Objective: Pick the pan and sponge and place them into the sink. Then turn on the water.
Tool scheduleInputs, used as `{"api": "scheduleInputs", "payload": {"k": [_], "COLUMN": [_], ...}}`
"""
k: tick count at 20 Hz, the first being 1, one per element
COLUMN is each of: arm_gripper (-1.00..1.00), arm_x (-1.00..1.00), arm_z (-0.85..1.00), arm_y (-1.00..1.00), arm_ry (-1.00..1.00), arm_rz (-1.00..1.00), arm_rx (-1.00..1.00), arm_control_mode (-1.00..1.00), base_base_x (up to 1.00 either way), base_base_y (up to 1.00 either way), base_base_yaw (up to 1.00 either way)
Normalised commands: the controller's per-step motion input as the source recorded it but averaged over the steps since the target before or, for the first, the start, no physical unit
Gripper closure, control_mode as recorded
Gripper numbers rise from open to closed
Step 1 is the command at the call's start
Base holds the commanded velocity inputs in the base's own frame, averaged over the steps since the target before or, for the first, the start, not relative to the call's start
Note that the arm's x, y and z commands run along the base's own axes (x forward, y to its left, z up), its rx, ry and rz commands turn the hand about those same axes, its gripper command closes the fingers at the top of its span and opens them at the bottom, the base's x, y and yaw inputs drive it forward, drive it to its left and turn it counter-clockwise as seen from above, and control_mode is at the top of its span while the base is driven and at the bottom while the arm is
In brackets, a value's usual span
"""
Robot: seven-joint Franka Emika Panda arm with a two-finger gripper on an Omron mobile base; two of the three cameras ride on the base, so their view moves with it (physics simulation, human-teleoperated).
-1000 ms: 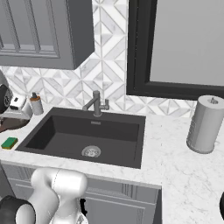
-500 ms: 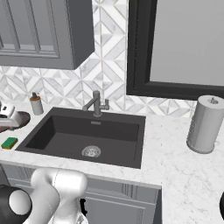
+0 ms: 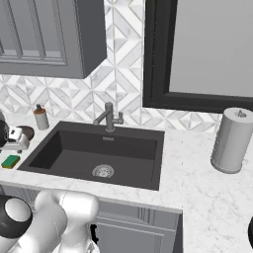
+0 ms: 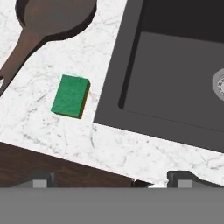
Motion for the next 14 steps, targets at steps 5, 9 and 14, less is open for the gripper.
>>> {"api": "scheduleInputs", "payload": {"k": [5,9,14], "arm_gripper": [-1.00,-1.00,-1.00], "arm_x": [0.51,0.17,0.11], "arm_z": [-0.21,-0.15,-0.20], "arm_y": [0.65,0.46,0.35], "arm_ry": [0.04,0.01,0.04], "arm_rz": [0.00,0.00,0.00], "arm_rx": [0.00,-0.02,-0.10], "arm_control_mode": [-1.00,-1.00,-1.00], "base_base_x": [0.00,0.00,0.00], "base_base_y": [0.00,0.00,0.00], "base_base_yaw": [0.00,0.00,0.00]}}
